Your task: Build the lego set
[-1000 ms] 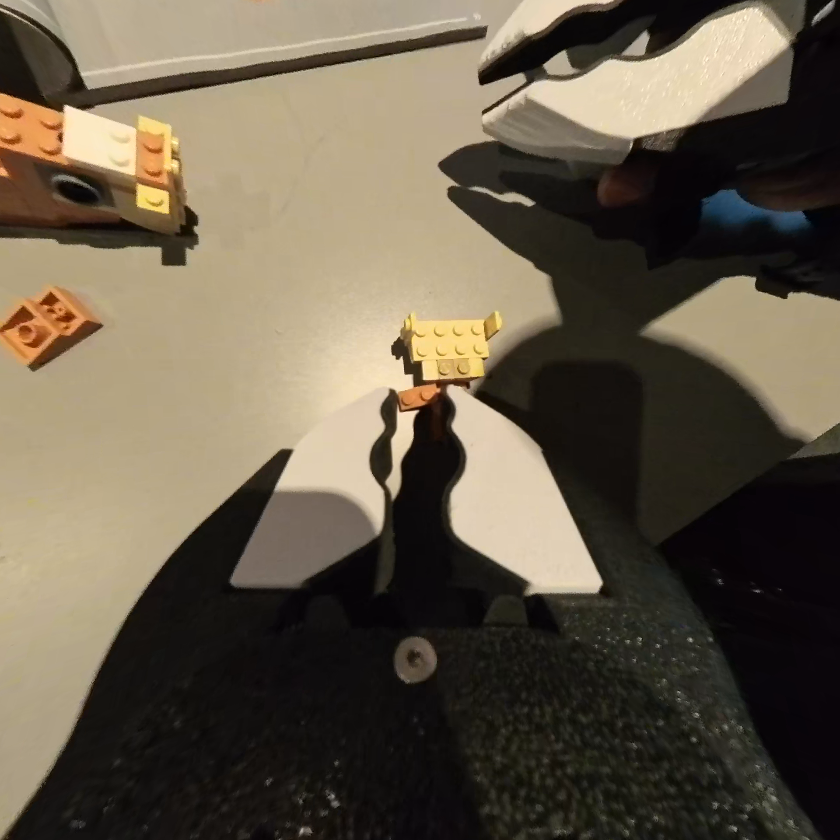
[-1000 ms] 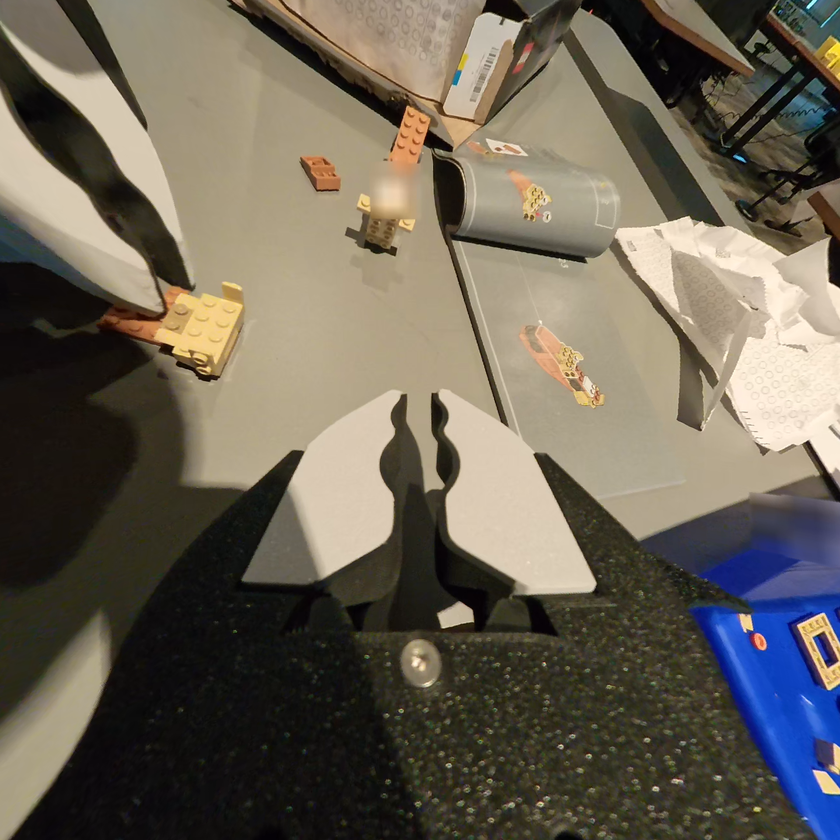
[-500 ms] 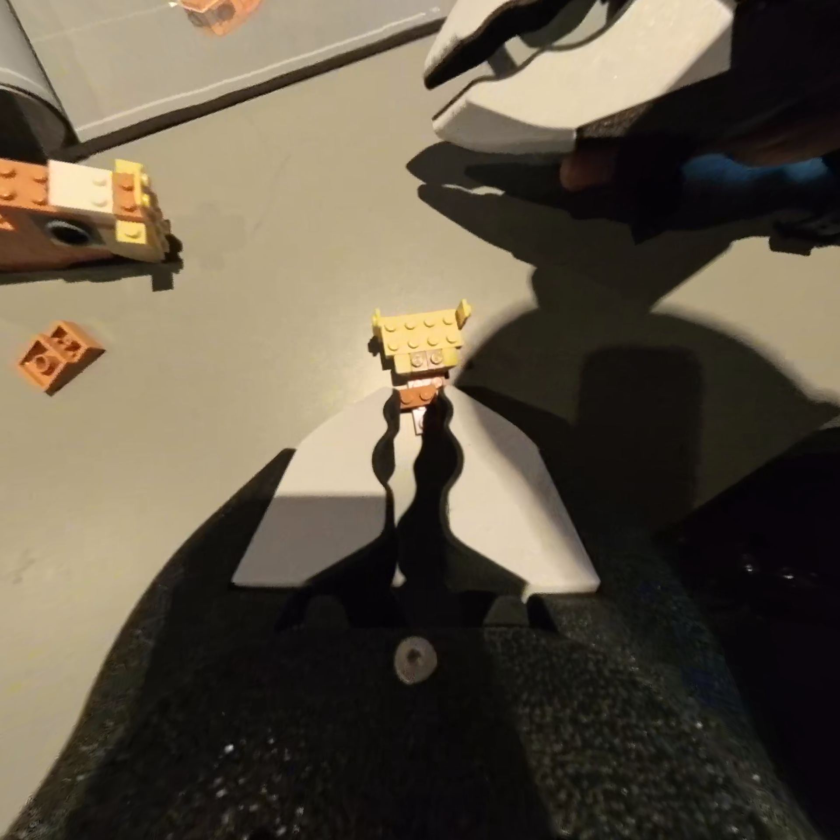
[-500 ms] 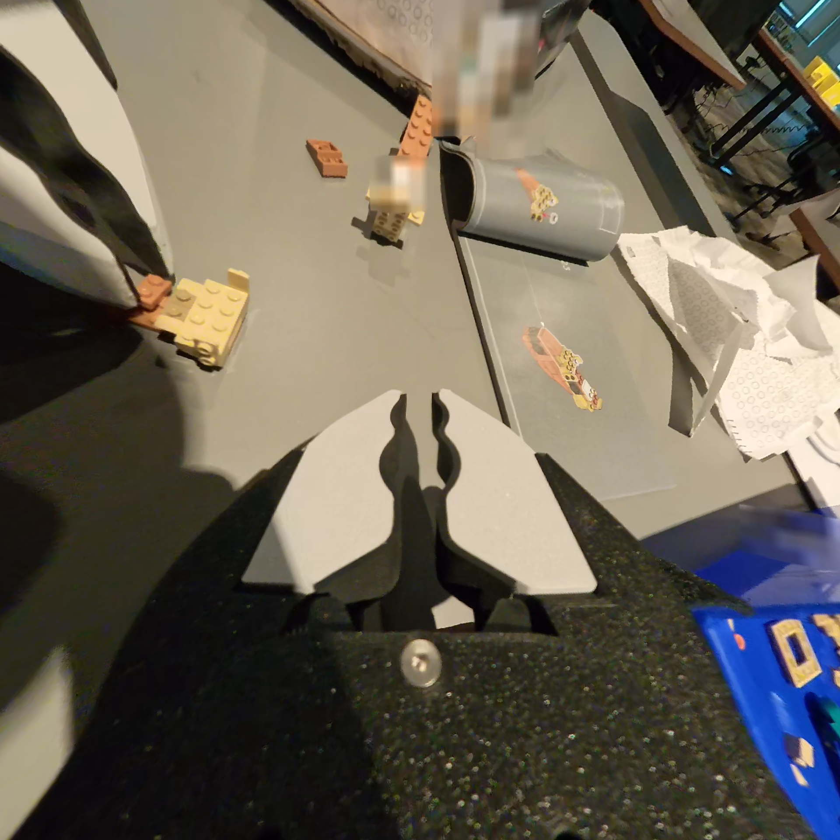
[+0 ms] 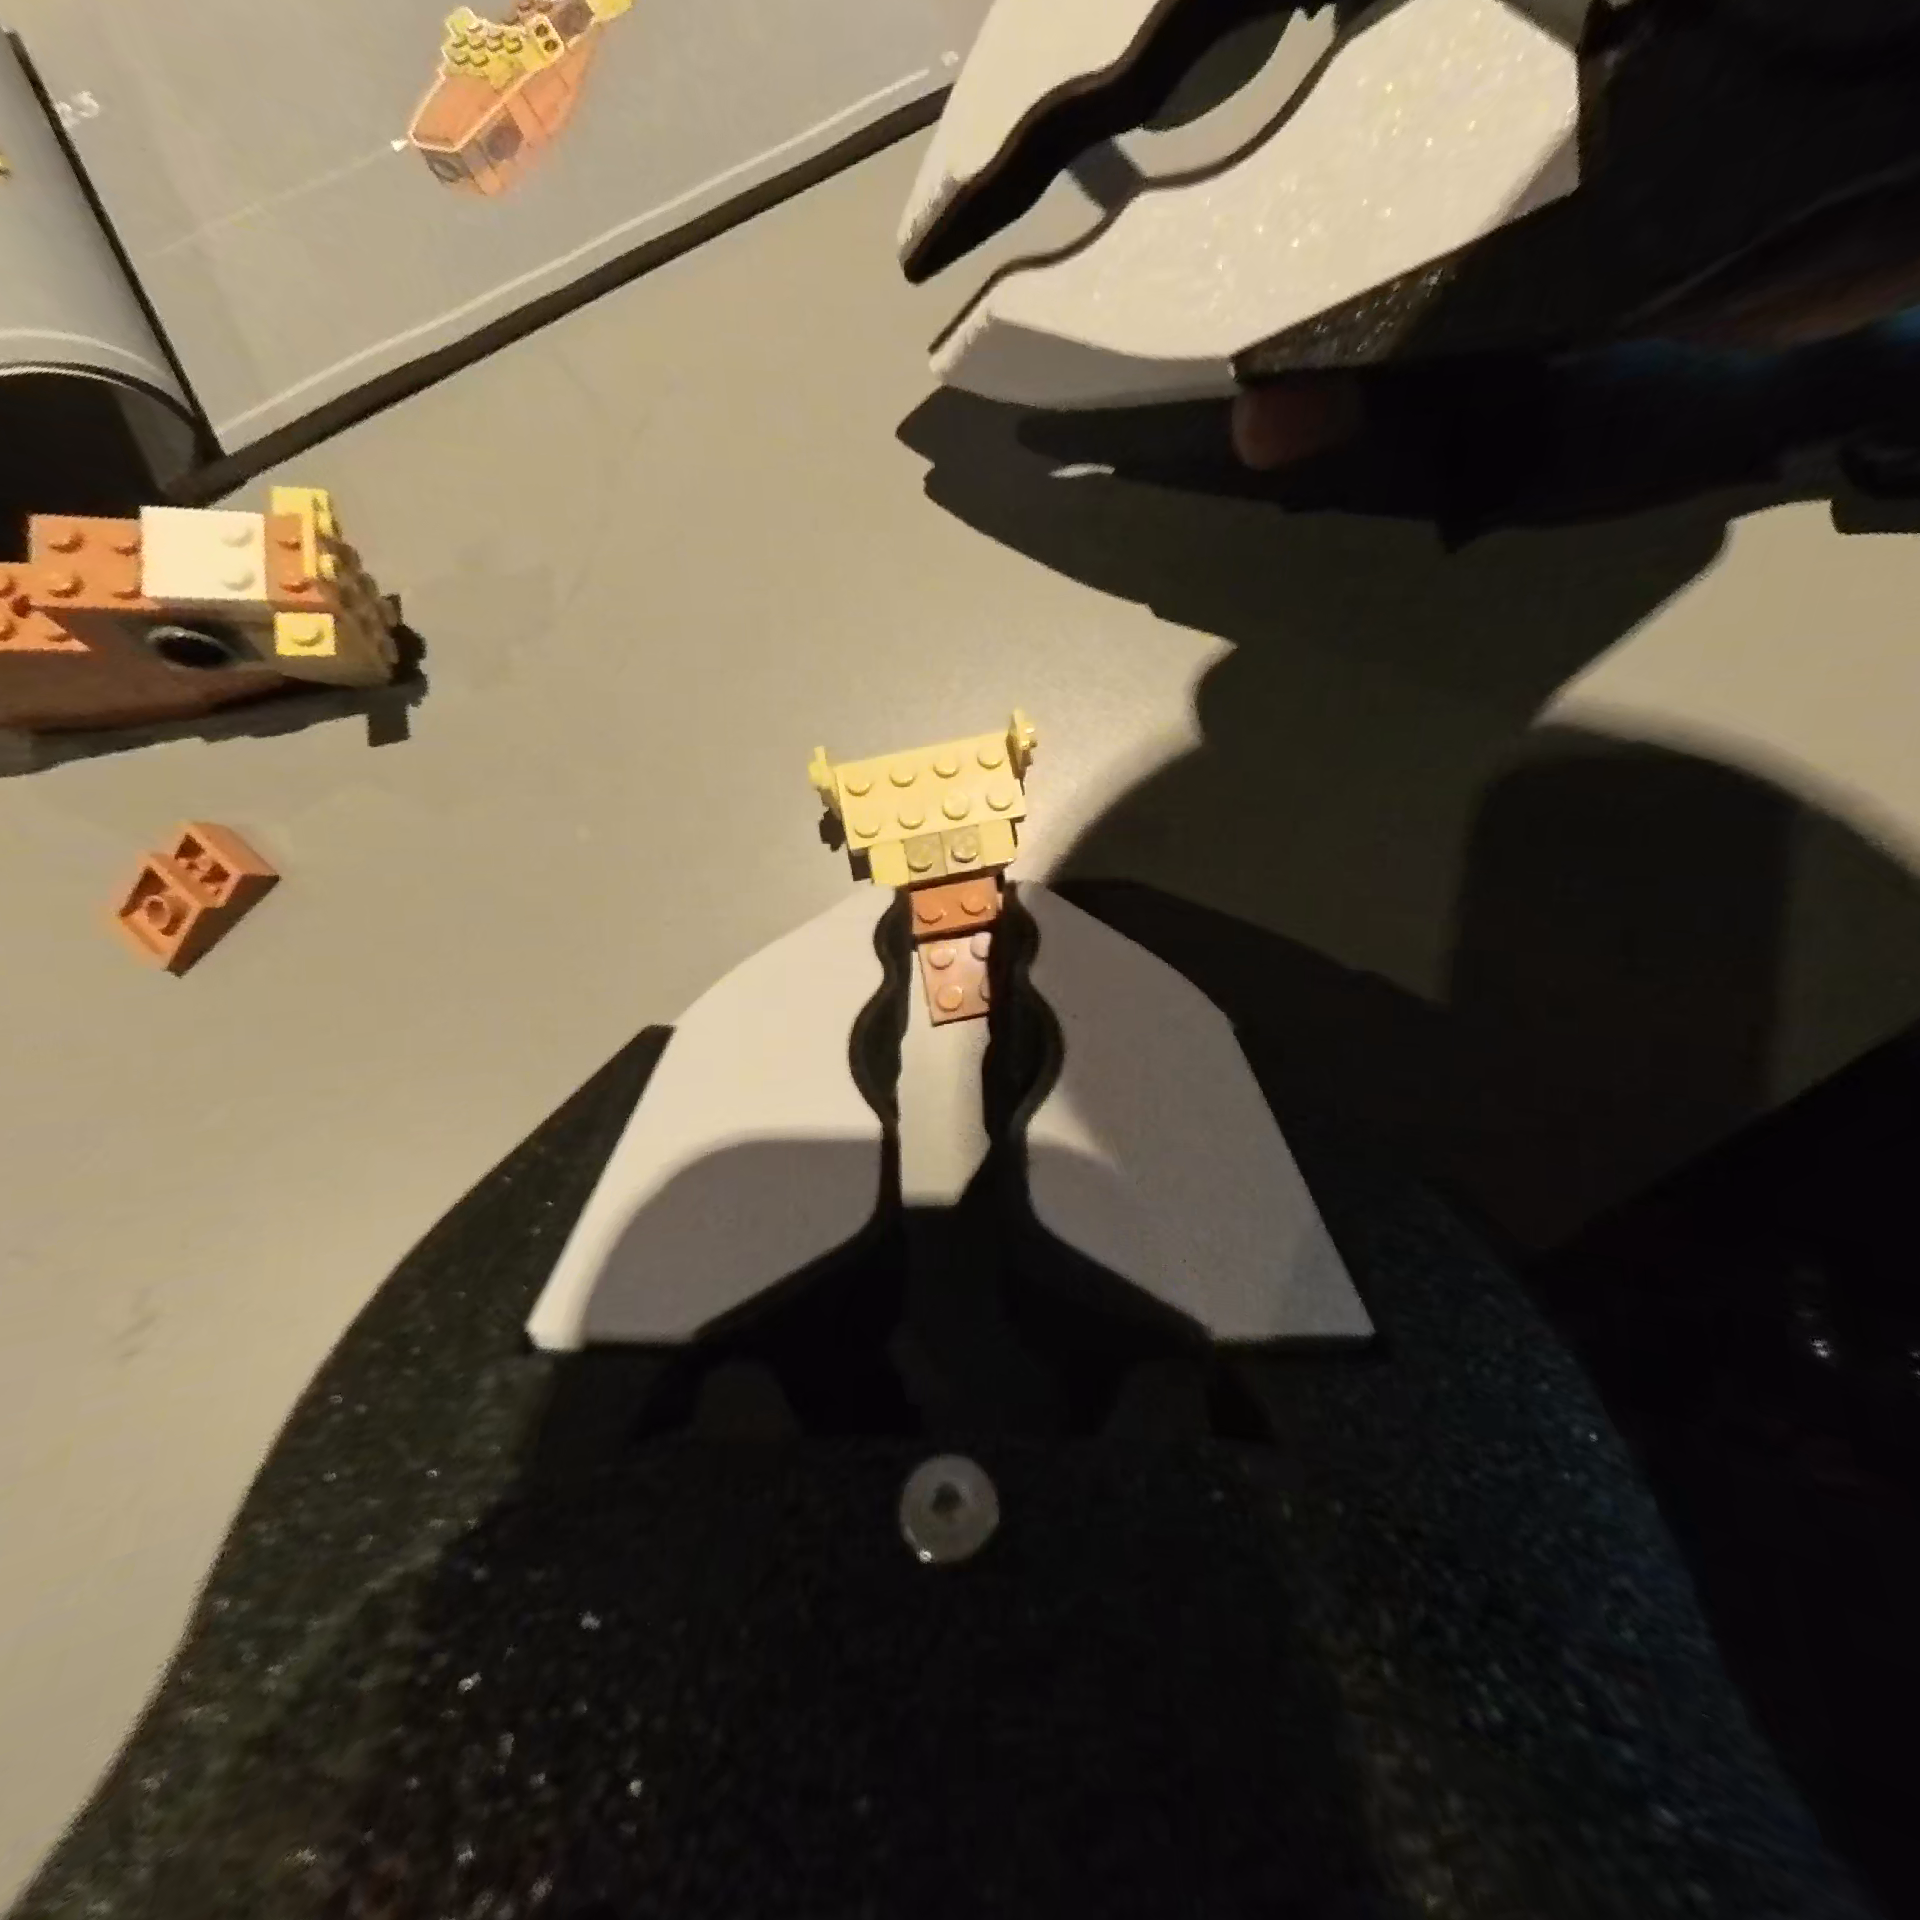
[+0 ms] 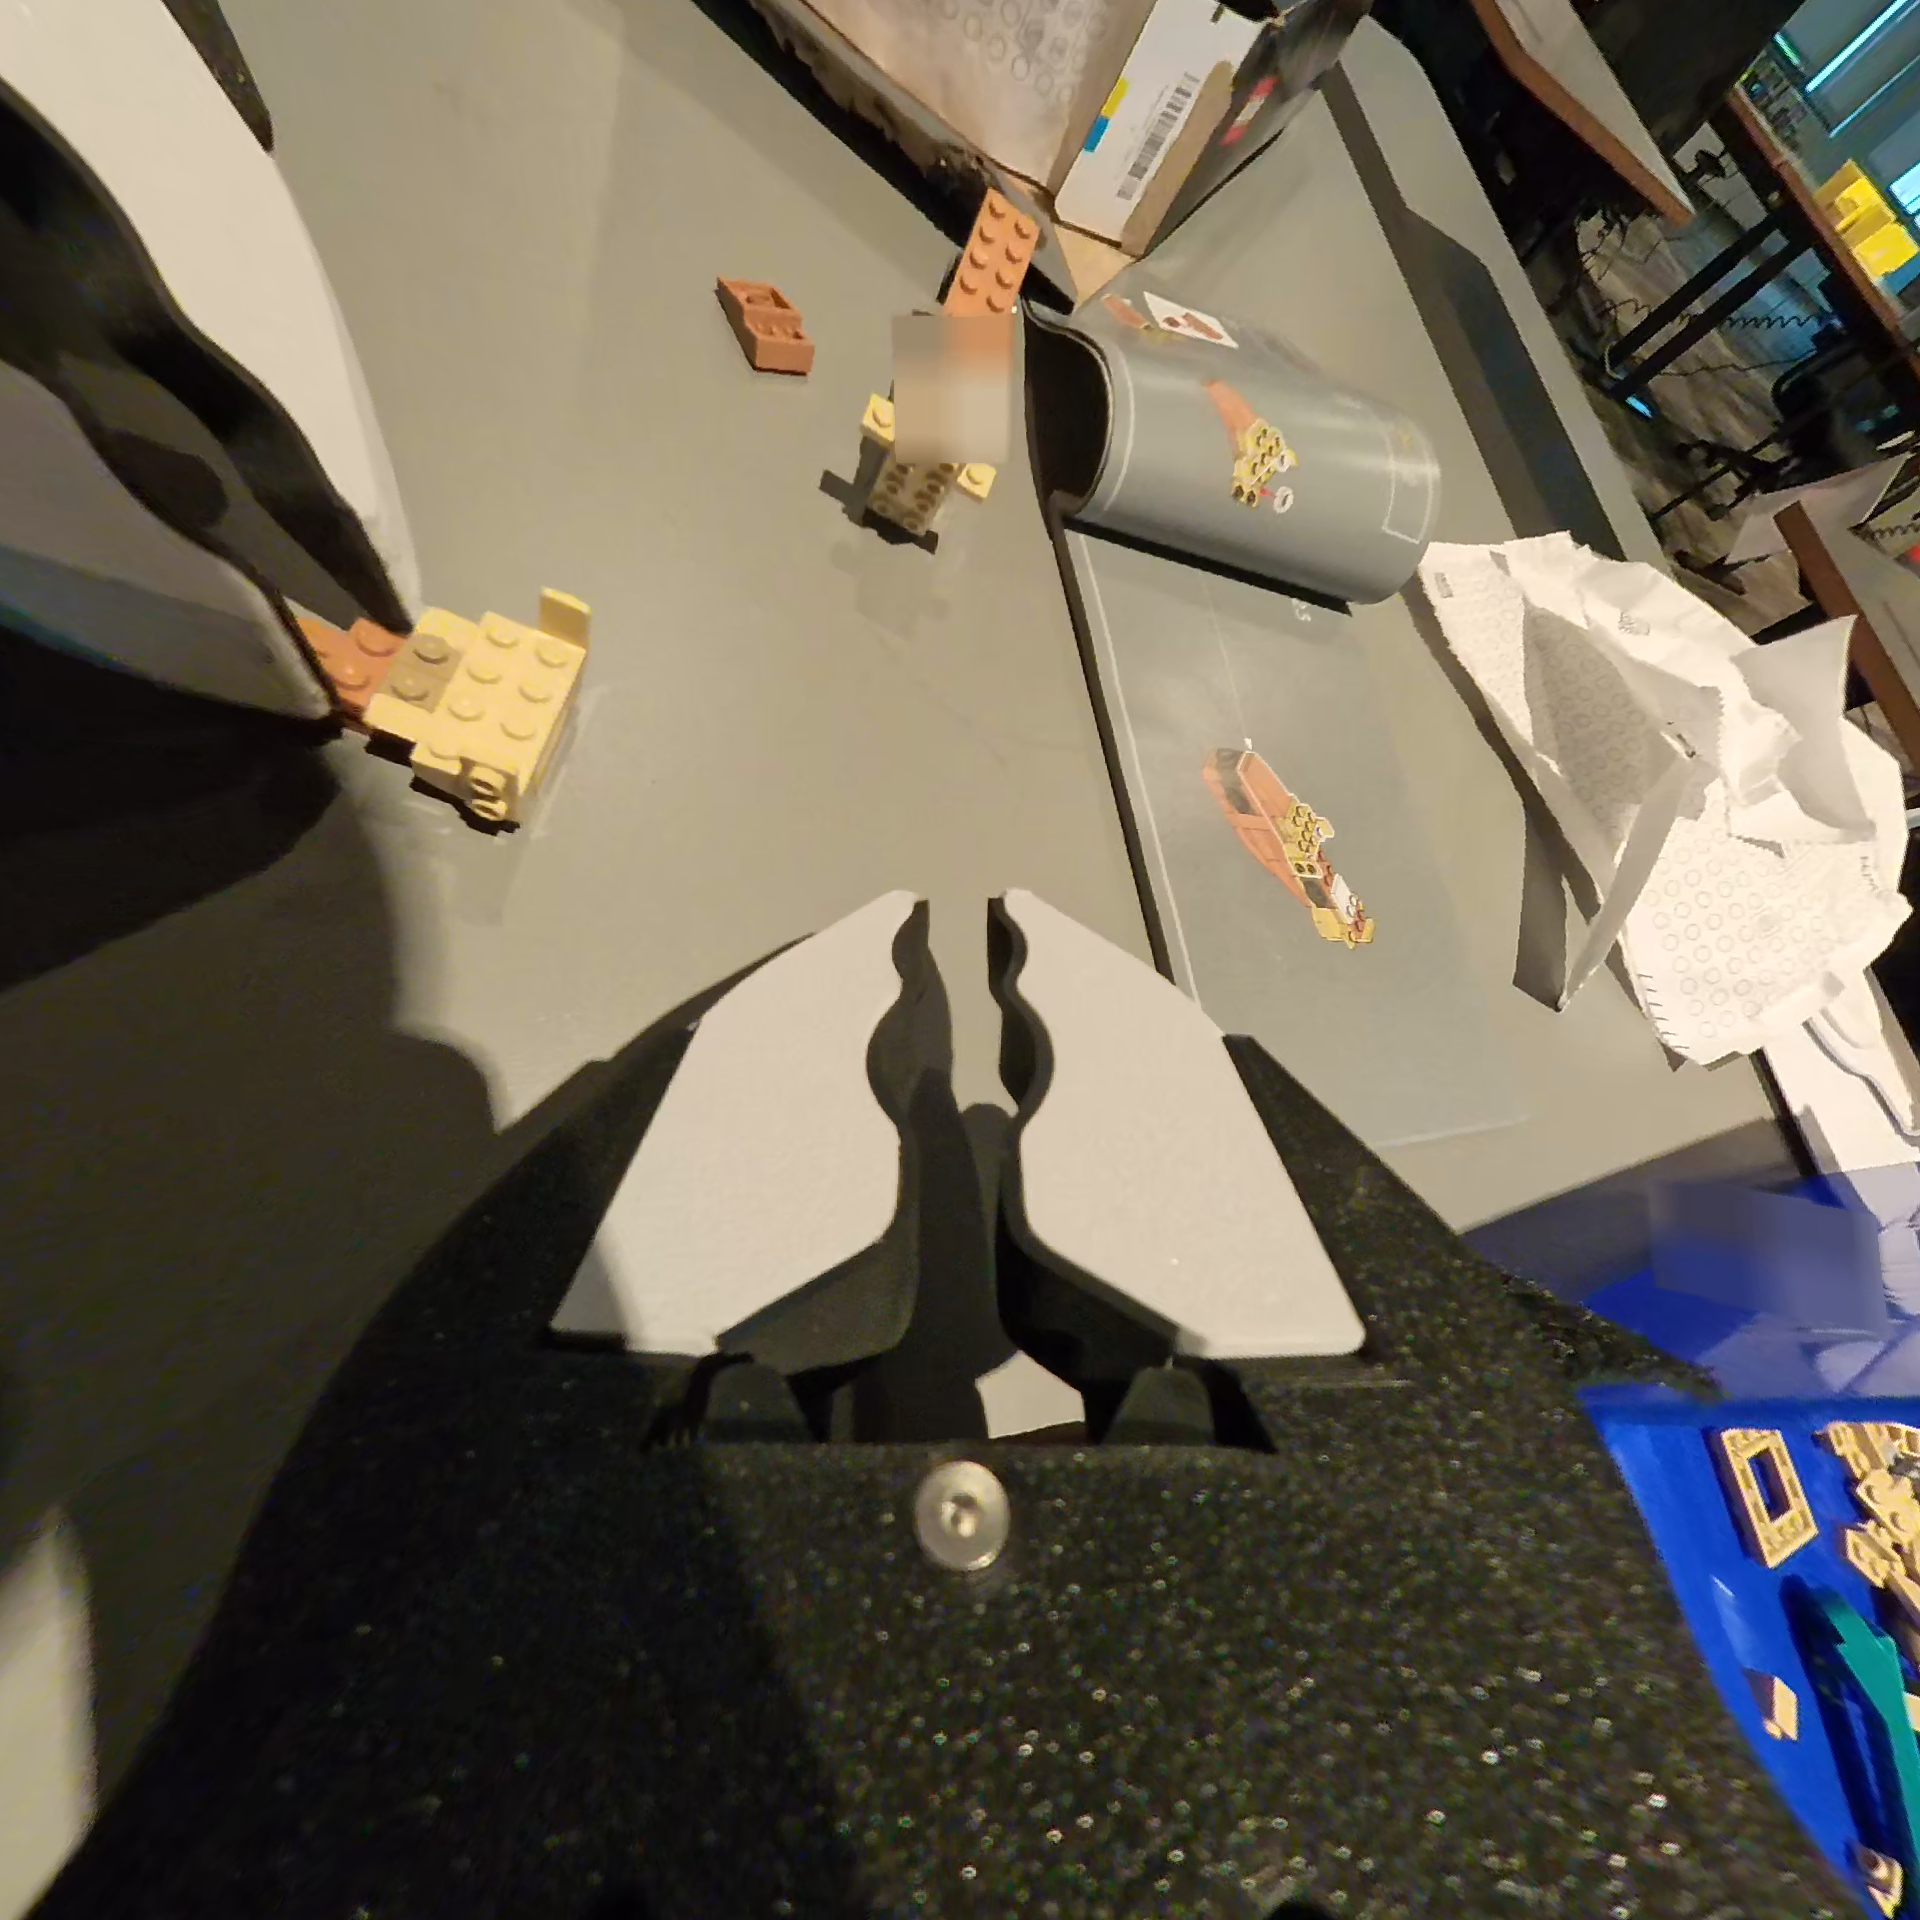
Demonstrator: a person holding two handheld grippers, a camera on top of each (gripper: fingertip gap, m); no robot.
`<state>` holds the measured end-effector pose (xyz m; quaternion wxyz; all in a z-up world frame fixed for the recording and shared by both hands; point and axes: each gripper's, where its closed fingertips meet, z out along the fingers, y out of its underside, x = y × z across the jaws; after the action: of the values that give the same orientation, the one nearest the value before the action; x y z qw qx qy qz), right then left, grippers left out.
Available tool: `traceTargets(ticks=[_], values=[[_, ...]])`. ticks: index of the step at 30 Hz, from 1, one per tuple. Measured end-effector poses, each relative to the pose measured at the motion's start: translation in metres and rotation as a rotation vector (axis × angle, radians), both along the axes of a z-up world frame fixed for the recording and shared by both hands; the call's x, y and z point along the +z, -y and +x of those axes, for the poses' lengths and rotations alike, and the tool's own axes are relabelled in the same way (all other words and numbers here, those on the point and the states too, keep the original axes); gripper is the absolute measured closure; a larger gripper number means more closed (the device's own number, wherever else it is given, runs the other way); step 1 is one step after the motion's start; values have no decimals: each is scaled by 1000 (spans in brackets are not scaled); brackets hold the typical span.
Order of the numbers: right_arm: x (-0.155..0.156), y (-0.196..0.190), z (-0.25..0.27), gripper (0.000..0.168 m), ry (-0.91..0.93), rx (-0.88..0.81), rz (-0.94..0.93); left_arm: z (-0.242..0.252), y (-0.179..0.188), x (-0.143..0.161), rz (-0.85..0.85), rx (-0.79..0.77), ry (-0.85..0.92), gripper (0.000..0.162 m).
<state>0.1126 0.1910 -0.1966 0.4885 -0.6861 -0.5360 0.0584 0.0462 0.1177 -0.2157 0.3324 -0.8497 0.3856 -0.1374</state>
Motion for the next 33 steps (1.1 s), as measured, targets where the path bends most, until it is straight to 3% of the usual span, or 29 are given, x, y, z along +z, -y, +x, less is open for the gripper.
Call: traceTargets(ticks=[33], values=[[-4, 0, -3, 153, 32, 15, -3, -7, 8, -6, 1, -1, -25, 138]])
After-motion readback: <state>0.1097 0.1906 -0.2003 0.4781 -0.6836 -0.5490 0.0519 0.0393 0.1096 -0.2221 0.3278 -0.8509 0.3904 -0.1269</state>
